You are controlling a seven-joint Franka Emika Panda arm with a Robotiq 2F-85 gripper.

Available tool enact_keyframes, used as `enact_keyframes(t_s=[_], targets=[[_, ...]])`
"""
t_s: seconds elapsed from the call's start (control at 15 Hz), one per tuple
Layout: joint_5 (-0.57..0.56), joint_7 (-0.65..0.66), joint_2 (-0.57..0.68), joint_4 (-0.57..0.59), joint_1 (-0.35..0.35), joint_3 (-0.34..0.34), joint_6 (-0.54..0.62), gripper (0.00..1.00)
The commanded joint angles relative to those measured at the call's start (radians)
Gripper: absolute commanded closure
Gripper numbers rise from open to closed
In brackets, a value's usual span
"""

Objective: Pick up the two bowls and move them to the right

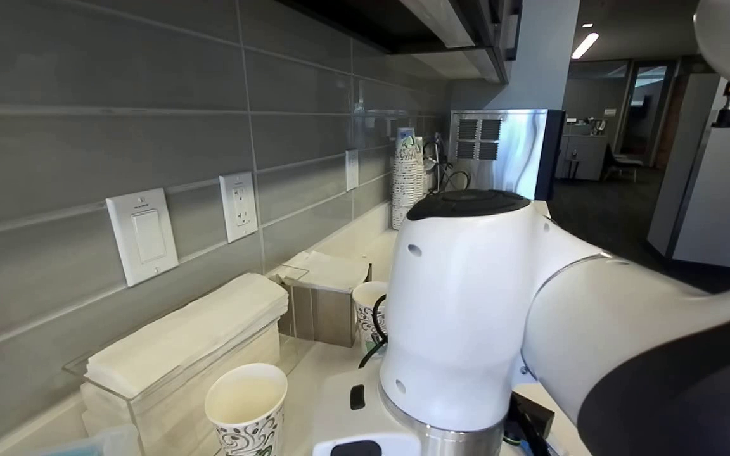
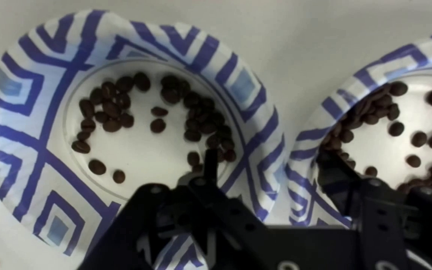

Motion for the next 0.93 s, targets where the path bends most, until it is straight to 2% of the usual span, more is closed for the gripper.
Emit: enact_keyframes(t_s=[0.0, 0.07, 0.2, 0.27, 0.4, 0.47, 0.53, 0.6, 0.67, 0.73, 0.87], targets=[[-0.015, 0.005, -0.014, -0.003, -0.013, 0.011, -0.013, 0.26], [-0.017, 0.006, -0.016, -0.002, -0.013, 0.010, -0.013, 0.26], [-0.024, 0.011, -0.023, -0.003, -0.011, 0.005, -0.012, 0.37], [-0.026, 0.013, -0.025, -0.003, -0.011, 0.004, -0.016, 0.47], [-0.029, 0.013, -0.027, -0.003, -0.011, 0.003, -0.019, 0.50], [-0.029, 0.013, -0.028, -0.003, -0.011, 0.003, -0.020, 0.56], [-0.030, 0.013, -0.029, -0.003, -0.011, 0.003, -0.021, 0.58], [-0.031, 0.014, -0.030, -0.003, -0.010, 0.003, -0.024, 0.56], [-0.032, 0.015, -0.031, -0.002, -0.009, 0.003, -0.027, 0.62], [-0.033, 0.016, -0.033, -0.002, -0.009, 0.002, -0.029, 0.59], [-0.034, 0.019, -0.035, -0.002, -0.008, 0.001, -0.033, 0.60]])
